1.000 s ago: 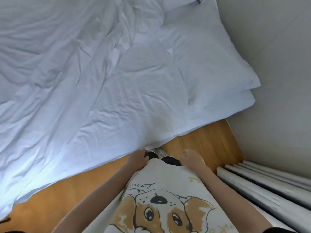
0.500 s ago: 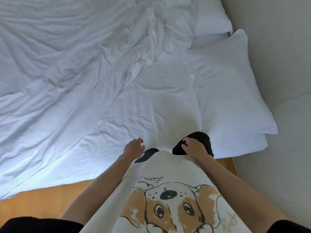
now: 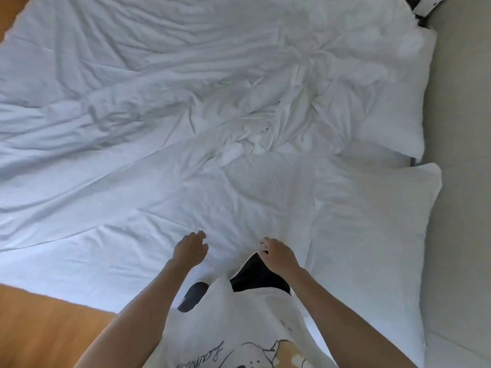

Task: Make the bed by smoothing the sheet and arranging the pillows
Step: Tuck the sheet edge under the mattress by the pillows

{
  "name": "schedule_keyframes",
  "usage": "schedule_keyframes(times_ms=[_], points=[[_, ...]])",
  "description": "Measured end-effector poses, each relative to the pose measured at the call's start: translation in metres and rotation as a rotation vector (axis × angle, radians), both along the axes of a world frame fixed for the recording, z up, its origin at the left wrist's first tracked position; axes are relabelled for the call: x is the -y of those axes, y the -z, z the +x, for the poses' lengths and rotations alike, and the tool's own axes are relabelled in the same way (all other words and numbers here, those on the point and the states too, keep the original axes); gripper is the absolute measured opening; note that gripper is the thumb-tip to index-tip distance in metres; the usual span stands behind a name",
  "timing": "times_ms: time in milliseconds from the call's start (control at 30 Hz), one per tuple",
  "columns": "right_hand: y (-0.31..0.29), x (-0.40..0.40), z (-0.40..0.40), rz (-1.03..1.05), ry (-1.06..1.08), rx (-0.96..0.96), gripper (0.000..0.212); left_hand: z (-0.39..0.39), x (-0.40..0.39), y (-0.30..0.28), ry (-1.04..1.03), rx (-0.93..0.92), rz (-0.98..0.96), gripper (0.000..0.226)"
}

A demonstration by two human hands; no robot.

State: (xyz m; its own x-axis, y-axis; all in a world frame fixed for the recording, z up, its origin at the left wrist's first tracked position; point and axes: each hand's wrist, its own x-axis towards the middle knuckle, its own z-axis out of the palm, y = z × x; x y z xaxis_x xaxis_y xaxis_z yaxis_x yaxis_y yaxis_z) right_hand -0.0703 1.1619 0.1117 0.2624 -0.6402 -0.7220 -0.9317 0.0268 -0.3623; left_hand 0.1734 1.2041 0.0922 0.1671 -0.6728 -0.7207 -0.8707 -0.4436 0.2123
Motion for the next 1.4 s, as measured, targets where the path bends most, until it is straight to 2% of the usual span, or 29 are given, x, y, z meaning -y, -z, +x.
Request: schedule_keyframes(times_ms=[167,267,400,500,567,633,700,767,900,1067,1167,1300,1400], points=[[0.036,0.151,-0.037,-0.011,-0.181,-0.038,0.043,-0.048,0.122,0.021,-0.1,-0.024,-0.035,0.037],[0.065,0.243,-0.046,-0.1,-0.295,-0.071,0.049,-0.064,0.194,0.041,-0.099,-0.021,-0.116,0.036],[0.105,0.349,-0.042,-0.259,-0.369,-0.062,0.069,-0.07,0.272,0.078,-0.038,0.013,-0.224,0.041],[0.13,0.42,-0.032,-0.508,-0.495,-0.045,0.083,-0.068,0.318,0.107,0.085,0.103,-0.321,0.049],[0.145,0.462,-0.023,-0.651,-0.718,-0.074,0.094,-0.066,0.343,0.129,0.161,0.156,-0.432,0.056],[0.16,0.499,-0.016,-0.672,-0.934,-0.153,0.102,-0.069,0.363,0.153,0.24,0.123,-0.555,0.069],[0.176,0.528,-0.012,-0.705,-0.99,-0.234,0.112,-0.074,0.383,0.185,0.308,0.073,-0.685,0.083],[0.193,0.541,-0.018,-0.768,-0.964,-0.278,0.117,-0.085,0.404,0.214,0.293,0.086,-0.706,0.095],[0.259,0.539,-0.045,-0.82,-0.855,-0.215,0.098,-0.106,0.433,0.252,0.192,0.283,-0.484,0.106],[0.311,0.541,-0.047,-1.038,-0.684,-0.08,0.066,-0.104,0.454,0.291,0.177,0.378,-0.517,0.095],[0.313,0.541,-0.042,-1.138,-0.624,-0.077,0.052,-0.103,0.456,0.294,0.203,0.389,-0.55,0.082],[0.299,0.517,-0.037,-1.058,-0.51,-0.125,0.052,-0.105,0.451,0.275,0.192,0.364,-0.514,0.057],[0.283,0.495,-0.039,-0.995,-0.551,-0.206,0.048,-0.115,0.436,0.246,0.241,0.374,-0.469,0.043]])
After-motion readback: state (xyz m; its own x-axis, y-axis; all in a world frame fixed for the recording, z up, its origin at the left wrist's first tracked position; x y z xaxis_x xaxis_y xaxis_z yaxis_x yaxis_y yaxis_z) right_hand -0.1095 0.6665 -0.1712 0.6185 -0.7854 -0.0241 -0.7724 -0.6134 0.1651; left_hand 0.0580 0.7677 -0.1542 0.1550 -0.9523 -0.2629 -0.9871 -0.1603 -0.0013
